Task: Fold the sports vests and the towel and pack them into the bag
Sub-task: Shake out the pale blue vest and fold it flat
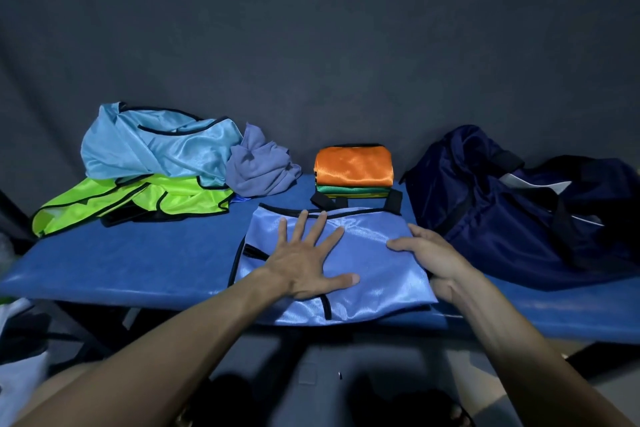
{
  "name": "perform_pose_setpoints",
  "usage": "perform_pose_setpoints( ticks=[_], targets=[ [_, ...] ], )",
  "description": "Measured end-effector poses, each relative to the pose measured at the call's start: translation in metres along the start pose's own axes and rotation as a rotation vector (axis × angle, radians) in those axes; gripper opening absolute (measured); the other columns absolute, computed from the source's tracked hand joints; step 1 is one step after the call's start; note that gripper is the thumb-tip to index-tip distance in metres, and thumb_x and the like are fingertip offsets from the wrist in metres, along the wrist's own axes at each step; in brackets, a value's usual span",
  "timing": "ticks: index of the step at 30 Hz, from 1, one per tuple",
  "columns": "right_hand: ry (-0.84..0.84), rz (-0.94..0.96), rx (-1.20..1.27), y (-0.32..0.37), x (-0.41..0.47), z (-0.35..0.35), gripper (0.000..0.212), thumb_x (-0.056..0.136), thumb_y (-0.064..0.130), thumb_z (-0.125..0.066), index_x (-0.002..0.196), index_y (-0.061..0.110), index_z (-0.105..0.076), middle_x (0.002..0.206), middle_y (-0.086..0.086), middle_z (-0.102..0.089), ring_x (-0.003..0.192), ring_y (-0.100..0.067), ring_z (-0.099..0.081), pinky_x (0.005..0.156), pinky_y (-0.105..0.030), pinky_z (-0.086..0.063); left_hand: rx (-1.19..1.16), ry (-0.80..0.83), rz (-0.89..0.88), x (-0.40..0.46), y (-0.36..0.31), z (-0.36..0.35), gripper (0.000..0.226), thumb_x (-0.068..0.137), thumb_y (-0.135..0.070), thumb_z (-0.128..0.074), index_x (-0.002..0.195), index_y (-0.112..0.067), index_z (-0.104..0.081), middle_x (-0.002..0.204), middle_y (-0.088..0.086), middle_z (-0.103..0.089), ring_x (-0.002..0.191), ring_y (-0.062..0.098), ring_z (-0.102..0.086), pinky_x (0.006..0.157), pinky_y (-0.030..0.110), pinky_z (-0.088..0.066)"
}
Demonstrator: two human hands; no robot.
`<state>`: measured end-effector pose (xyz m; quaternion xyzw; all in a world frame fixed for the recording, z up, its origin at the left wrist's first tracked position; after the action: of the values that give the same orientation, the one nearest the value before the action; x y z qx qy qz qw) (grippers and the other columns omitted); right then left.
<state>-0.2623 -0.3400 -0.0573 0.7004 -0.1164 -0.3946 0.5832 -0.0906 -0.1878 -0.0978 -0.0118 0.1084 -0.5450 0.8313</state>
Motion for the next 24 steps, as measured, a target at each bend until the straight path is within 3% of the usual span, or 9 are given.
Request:
perform_pose_setpoints(
  ticks=[5, 7, 9, 10, 12, 14, 16, 19, 24],
  targets=[
    [0.173, 0.063, 0.155, 0.020, -0.016, -0.025, 0.031, 0.097, 0.000, -0.057, 0.125, 0.011, -0.066, 0.114, -0.021, -0.073, 0.102, -0.038, -0.072, 0.078, -0.046, -0.063, -0.040, 0.021, -0.033, 0.000, 0.003, 0.004, 0.107, 0.071, -0.100, -0.026, 0.159, -0.046, 0.002, 0.167, -0.007, 0.023, 0.151, 0.028, 0.029, 0.119, 0.063, 0.015],
    [0.191, 0.128, 0.156, 0.030, -0.022, -0.044, 0.032, 0.096, -0.002, -0.056, 0.125, 0.010, -0.065, 0.114, -0.021, -0.073, 0.095, -0.034, -0.074, 0.075, -0.041, -0.063, -0.151, -0.063, -0.063, -0.002, 0.013, 0.019, 0.091, 0.075, -0.090, -0.040, 0.154, -0.045, -0.029, 0.169, -0.002, -0.010, 0.154, 0.026, -0.005, 0.123, 0.057, -0.010],
    [0.179, 0.223, 0.024, 0.040, -0.025, -0.068, 0.035, 0.094, -0.002, -0.059, 0.126, 0.010, -0.064, 0.107, -0.018, -0.075, 0.086, -0.027, -0.074, 0.072, -0.037, -0.060, -0.450, -0.199, -0.070, -0.009, 0.030, 0.042, 0.046, 0.088, -0.055, -0.061, 0.126, -0.031, -0.066, 0.132, -0.001, -0.063, 0.122, 0.018, -0.055, 0.104, 0.041, -0.043],
    [0.188, 0.268, -0.045, 0.045, -0.026, -0.084, 0.038, 0.093, -0.002, -0.060, 0.128, 0.010, -0.062, 0.098, -0.013, -0.077, 0.081, -0.022, -0.073, 0.070, -0.032, -0.059, -0.672, -0.240, -0.013, -0.013, 0.041, 0.053, 0.023, 0.094, -0.033, -0.062, 0.111, -0.022, -0.073, 0.105, -0.004, -0.073, 0.098, 0.015, -0.066, 0.089, 0.036, -0.050],
    [0.242, 0.338, -0.146, 0.049, -0.024, -0.121, 0.047, 0.092, -0.006, -0.061, 0.135, 0.010, -0.055, 0.082, 0.000, -0.075, 0.074, -0.010, -0.072, 0.067, -0.022, -0.056, -1.124, -0.200, 0.178, -0.024, 0.060, 0.069, 0.023, 0.098, -0.010, -0.050, 0.099, -0.010, -0.073, 0.079, 0.000, -0.075, 0.073, 0.019, -0.069, 0.074, 0.034, -0.053],
    [0.300, 0.368, -0.279, 0.039, -0.014, -0.160, 0.061, 0.092, -0.002, -0.063, 0.145, 0.021, -0.043, 0.093, 0.002, -0.072, 0.086, -0.008, -0.070, 0.079, -0.027, -0.057, -1.397, -0.108, 0.338, -0.036, 0.076, 0.073, 0.025, 0.099, -0.015, -0.043, 0.096, -0.008, -0.067, 0.072, 0.004, -0.072, 0.063, 0.022, -0.068, 0.071, 0.036, -0.056],
    [0.342, 0.433, -0.526, 0.018, 0.001, -0.189, 0.066, 0.091, 0.011, -0.067, 0.145, 0.031, -0.036, 0.084, 0.003, -0.064, 0.079, -0.010, -0.060, 0.081, -0.034, -0.050, -1.491, -0.050, 0.424, -0.043, 0.090, 0.068, 0.028, 0.101, -0.027, -0.042, 0.090, -0.010, -0.062, 0.067, 0.005, -0.067, 0.054, 0.019, -0.065, 0.062, 0.033, -0.057],
    [0.375, 0.450, -0.716, -0.008, 0.016, -0.205, 0.082, 0.088, 0.024, -0.069, 0.158, 0.020, -0.026, 0.068, 0.001, -0.061, 0.069, -0.011, -0.056, 0.068, -0.030, -0.045, -1.408, -0.040, 0.421, -0.042, 0.108, 0.053, 0.028, 0.101, -0.037, -0.055, 0.098, -0.011, -0.063, 0.073, 0.006, -0.060, 0.057, 0.015, -0.059, 0.057, 0.026, -0.051],
    [0.425, 0.464, -0.615, -0.016, 0.014, -0.191, 0.079, 0.090, 0.025, -0.070, 0.158, 0.020, -0.030, 0.082, 0.007, -0.069, 0.060, -0.004, -0.059, 0.061, -0.021, -0.044, -1.149, -0.213, 0.371, -0.026, 0.109, 0.047, 0.022, 0.099, -0.022, -0.064, 0.082, -0.009, -0.060, 0.054, -0.002, -0.046, 0.046, 0.012, -0.043, 0.046, 0.023, -0.040]
  ],
)
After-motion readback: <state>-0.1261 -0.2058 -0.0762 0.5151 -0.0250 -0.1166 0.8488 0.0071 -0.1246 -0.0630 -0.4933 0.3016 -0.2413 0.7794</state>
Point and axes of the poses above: each hand's wrist, its own x-axis towards the middle knuckle, its own z-axis out of the back of the hand, y = z × x, the point moved 2 cm from there along x, towards the middle knuckle
